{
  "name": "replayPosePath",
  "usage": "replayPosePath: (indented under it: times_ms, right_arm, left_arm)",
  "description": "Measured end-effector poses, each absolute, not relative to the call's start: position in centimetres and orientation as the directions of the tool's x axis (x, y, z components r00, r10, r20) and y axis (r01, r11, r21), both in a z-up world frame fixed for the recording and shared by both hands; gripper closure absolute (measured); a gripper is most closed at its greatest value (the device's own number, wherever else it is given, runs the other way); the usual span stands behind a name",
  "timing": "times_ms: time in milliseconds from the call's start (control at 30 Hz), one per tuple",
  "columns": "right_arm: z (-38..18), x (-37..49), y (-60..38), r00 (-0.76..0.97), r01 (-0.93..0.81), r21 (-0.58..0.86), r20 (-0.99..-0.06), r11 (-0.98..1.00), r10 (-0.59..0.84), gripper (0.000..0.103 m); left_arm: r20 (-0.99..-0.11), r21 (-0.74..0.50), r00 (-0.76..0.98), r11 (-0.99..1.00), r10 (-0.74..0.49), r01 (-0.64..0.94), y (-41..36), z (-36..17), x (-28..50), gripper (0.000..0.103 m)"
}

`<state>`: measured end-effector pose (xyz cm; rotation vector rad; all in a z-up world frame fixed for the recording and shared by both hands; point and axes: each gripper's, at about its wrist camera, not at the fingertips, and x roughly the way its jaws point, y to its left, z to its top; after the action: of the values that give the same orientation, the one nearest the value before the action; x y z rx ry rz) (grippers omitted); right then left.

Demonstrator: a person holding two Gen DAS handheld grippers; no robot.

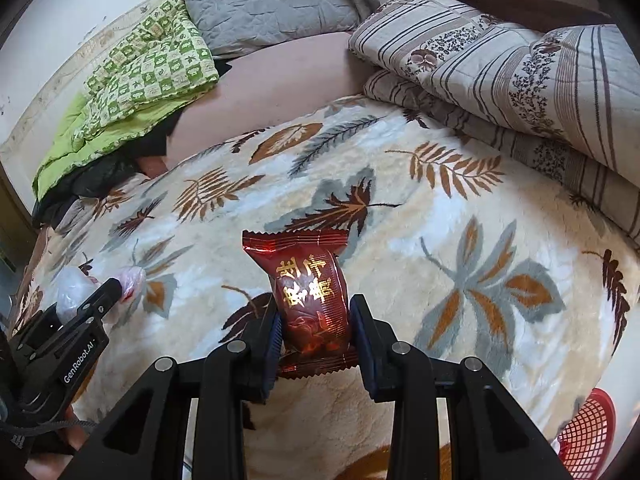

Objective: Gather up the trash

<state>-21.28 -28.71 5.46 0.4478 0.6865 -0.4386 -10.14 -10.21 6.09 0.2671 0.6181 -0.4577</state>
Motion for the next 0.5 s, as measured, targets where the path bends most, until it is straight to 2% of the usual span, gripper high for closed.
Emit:
replayPosePath:
  times_ms: [500]
  right_arm:
    - [5.41,-20.83,-28.29,0.686,0.517,0.222,-0.685,0.827,-0.246,0.068]
  left_arm:
    - [-0.622,0.091,0.703,0.860,-0.345,0.502,-10.45,5.91,-9.71,0.063]
